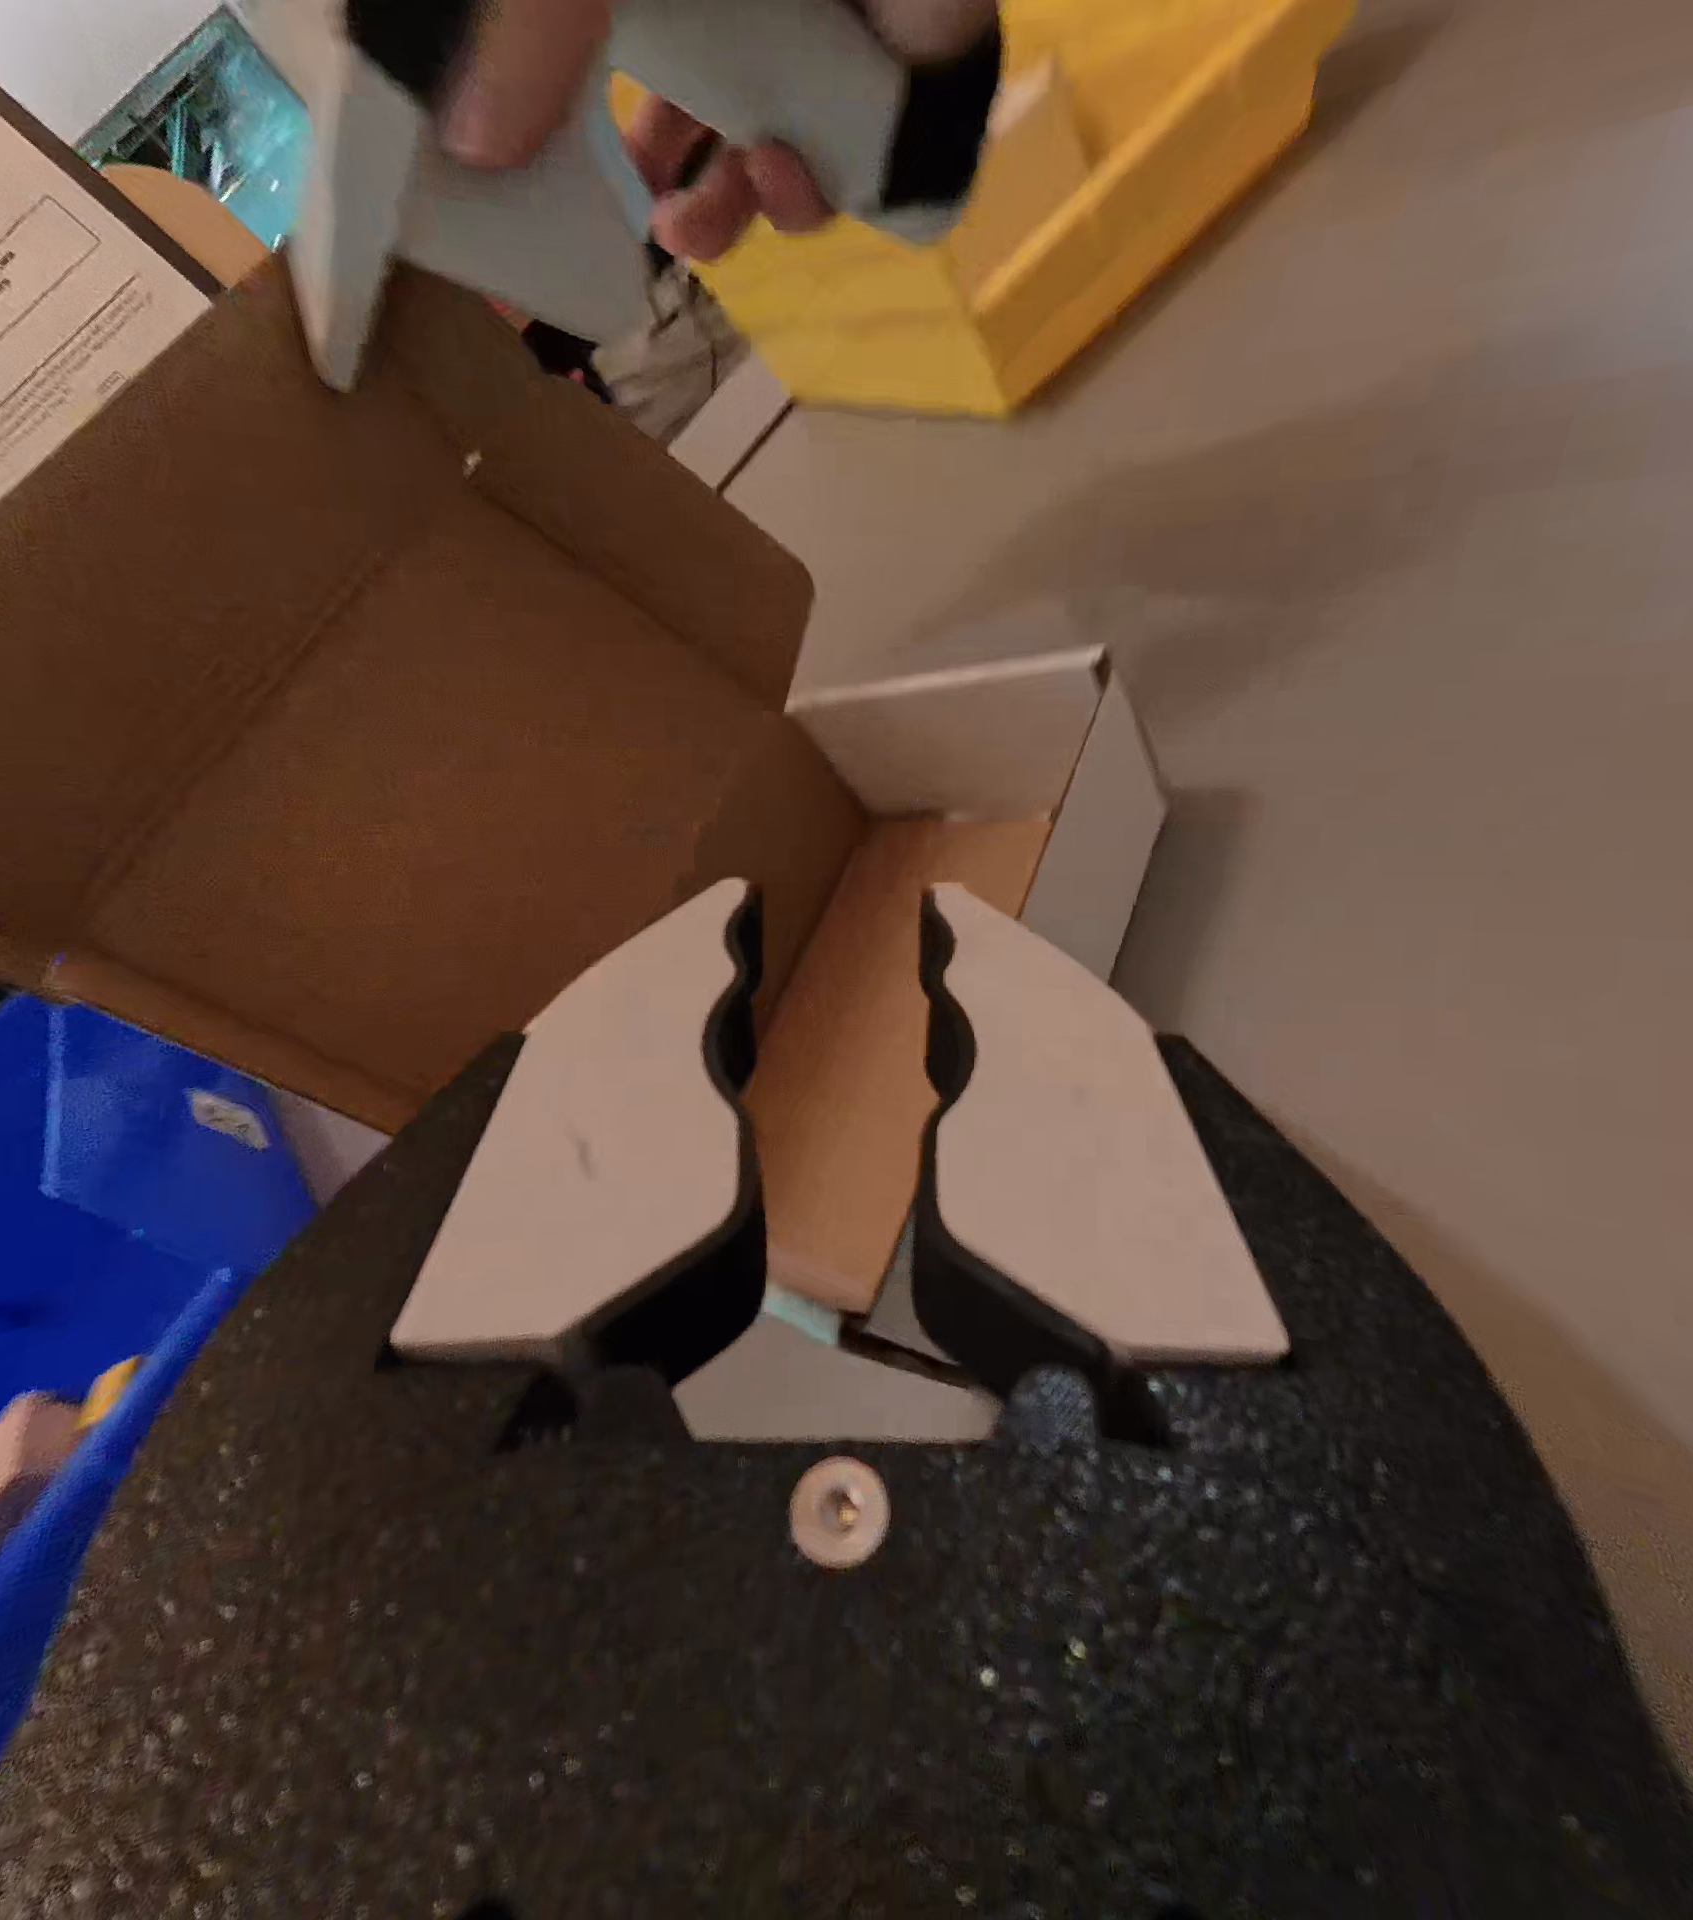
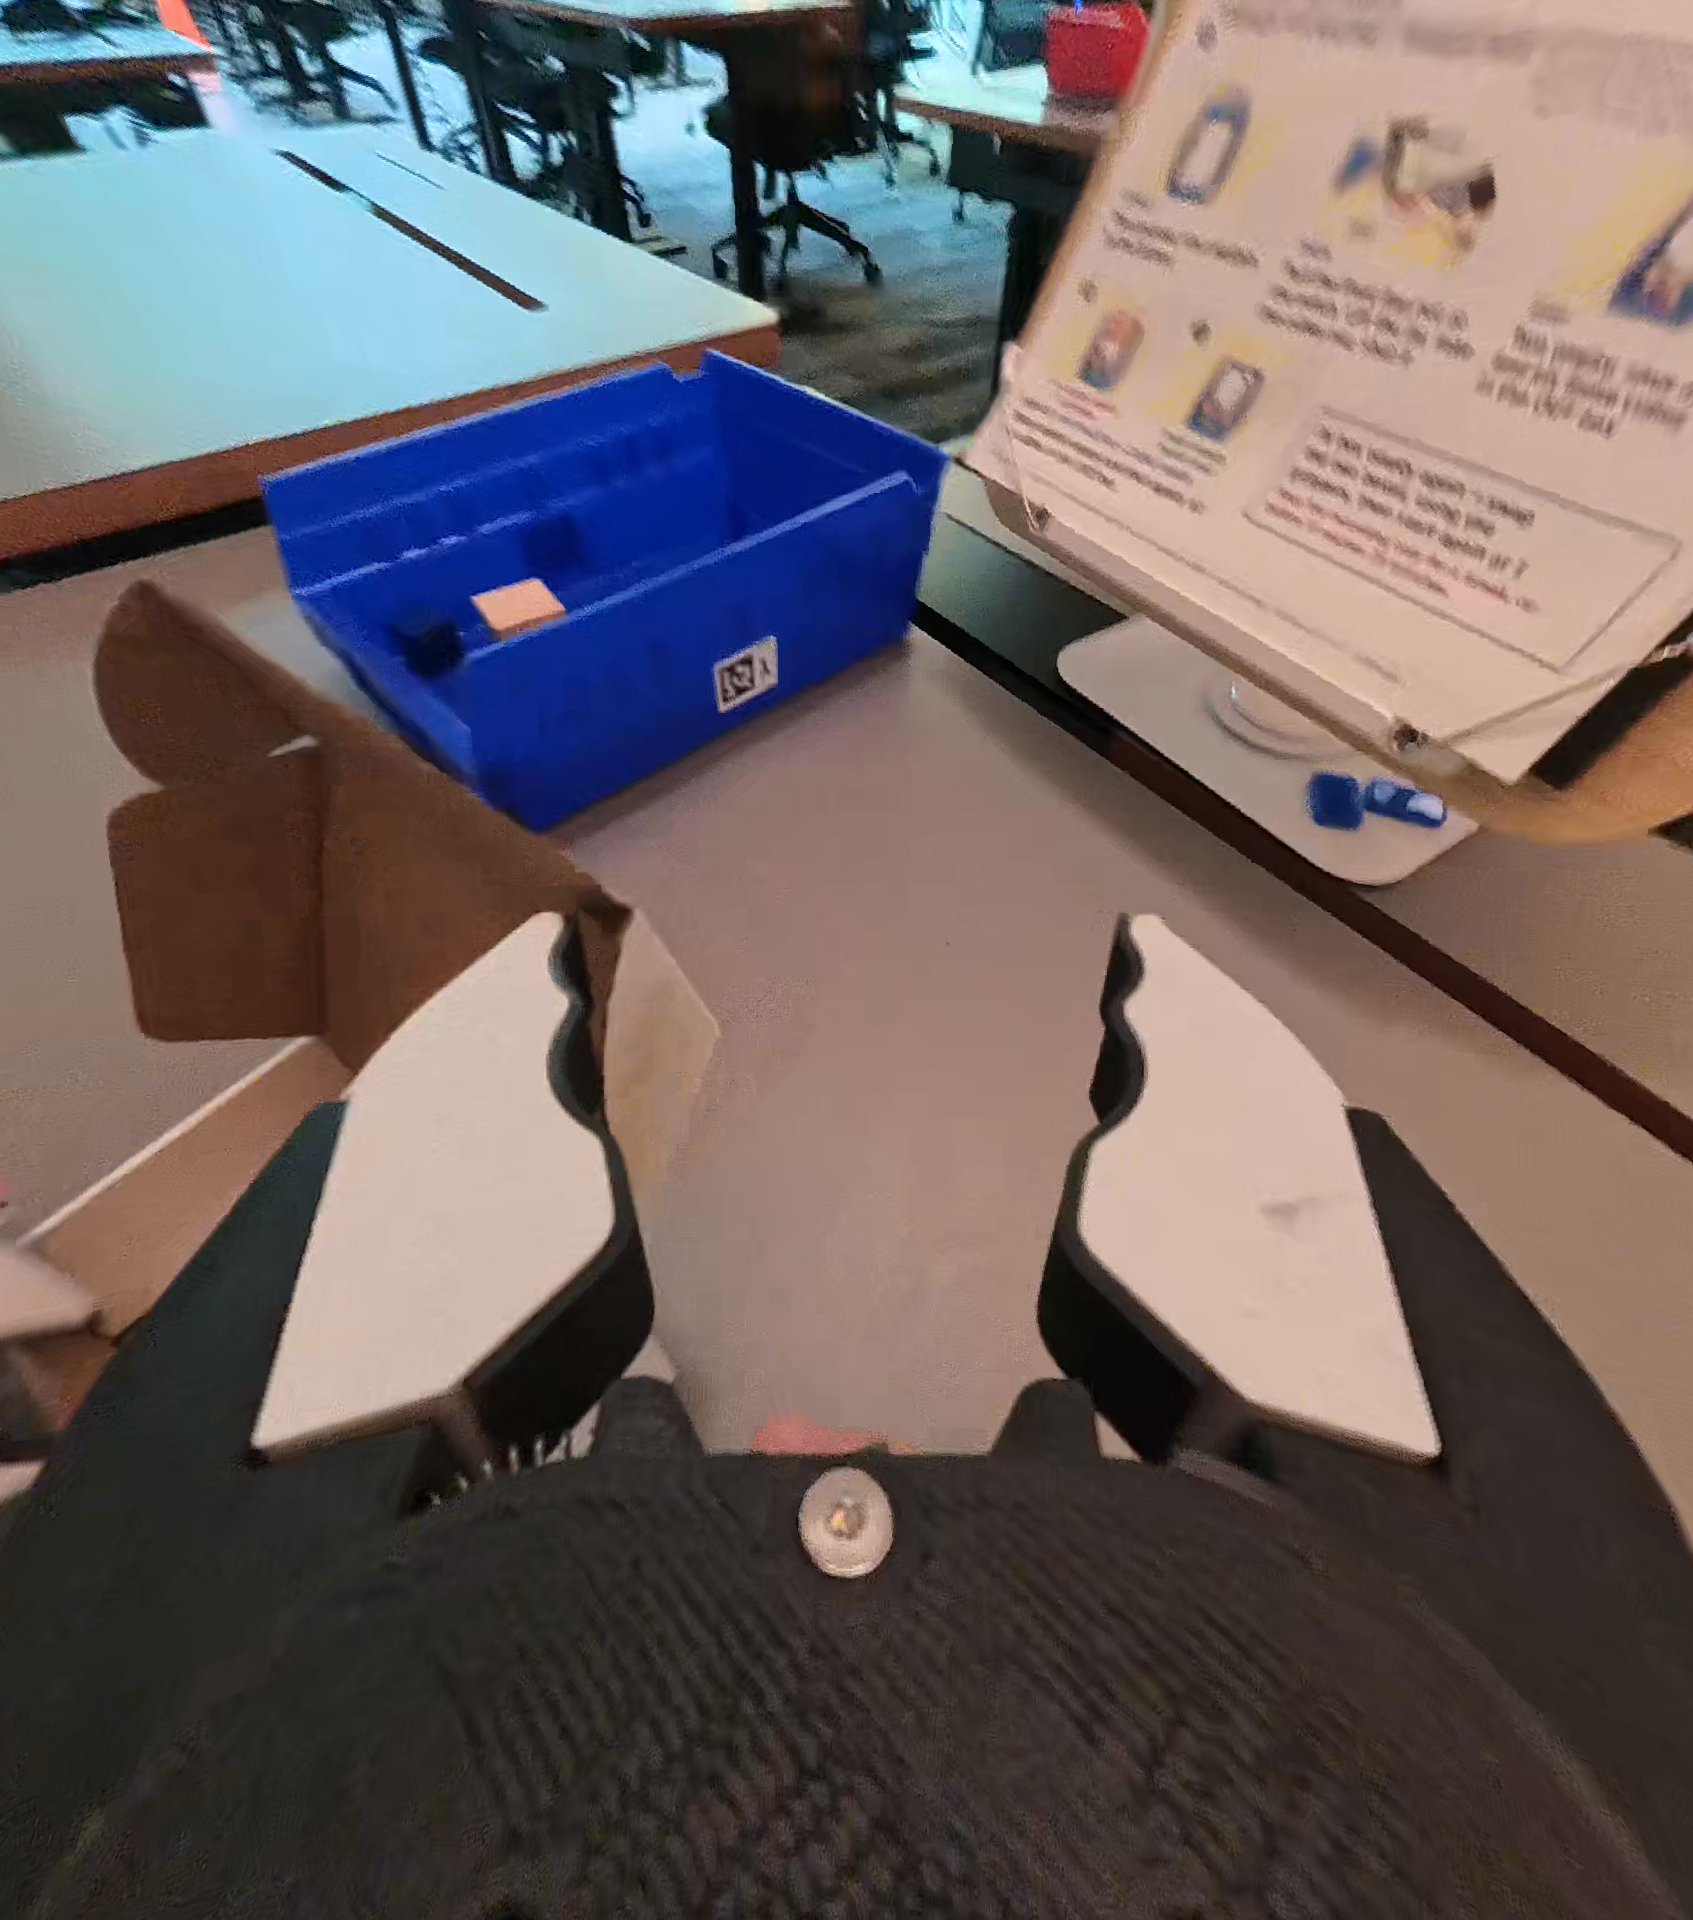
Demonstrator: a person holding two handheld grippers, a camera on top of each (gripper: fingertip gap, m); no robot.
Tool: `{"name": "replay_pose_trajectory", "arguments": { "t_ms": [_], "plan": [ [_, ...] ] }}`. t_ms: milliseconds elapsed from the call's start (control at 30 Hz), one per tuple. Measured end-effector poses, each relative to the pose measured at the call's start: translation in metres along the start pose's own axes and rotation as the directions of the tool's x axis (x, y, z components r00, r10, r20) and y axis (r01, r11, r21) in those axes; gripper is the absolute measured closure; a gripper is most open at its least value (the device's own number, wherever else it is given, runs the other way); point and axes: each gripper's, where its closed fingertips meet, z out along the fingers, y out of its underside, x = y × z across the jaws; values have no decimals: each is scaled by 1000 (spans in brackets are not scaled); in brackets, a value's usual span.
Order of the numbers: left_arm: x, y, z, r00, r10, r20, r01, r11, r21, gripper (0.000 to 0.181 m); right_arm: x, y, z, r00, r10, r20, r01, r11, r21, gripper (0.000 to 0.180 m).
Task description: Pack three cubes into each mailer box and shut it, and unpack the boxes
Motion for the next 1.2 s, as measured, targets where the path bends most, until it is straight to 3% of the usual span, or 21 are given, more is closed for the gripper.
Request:
{"name": "replay_pose_trajectory", "arguments": {
  "t_ms": [33,167,367,533,633,733,800,967,1067,1200],
  "plan": [
    [-6,-8,-5,997,-67,-23,68,997,48,149,-5,-4,-9,1000,-28,-3,28,999,28,83],
    [-75,-23,-34,958,-288,12,283,946,157,147,-27,-1,-39,999,-50,1,50,994,98,76],
    [-229,30,-63,816,-541,203,530,841,108,149,-42,35,-58,986,-154,-61,157,987,44,73],
    [-298,136,-25,754,-565,336,655,686,-316,126,-52,54,-46,984,-170,-54,166,983,-77,74],
    [-309,198,-6,747,-538,391,655,493,-572,118,-59,55,-40,974,-219,-66,212,972,-101,75],
    [-309,239,1,727,-525,443,642,289,-711,118,-59,59,-37,968,-239,-71,228,964,-133,75],
    [-310,250,8,710,-529,464,646,228,-729,118,-62,60,-38,971,-237,-43,229,963,-140,74],
    [-305,261,15,709,-523,473,637,188,-748,138,-70,57,-49,976,-218,18,218,968,-121,75],
    [-312,253,15,721,-520,458,644,258,-721,138,-77,59,-50,981,-186,57,191,976,-108,80],
    [-334,216,7,746,-494,446,658,446,-607,138,-69,70,-42,963,-268,-3,265,952,-155,84]
  ]
}}
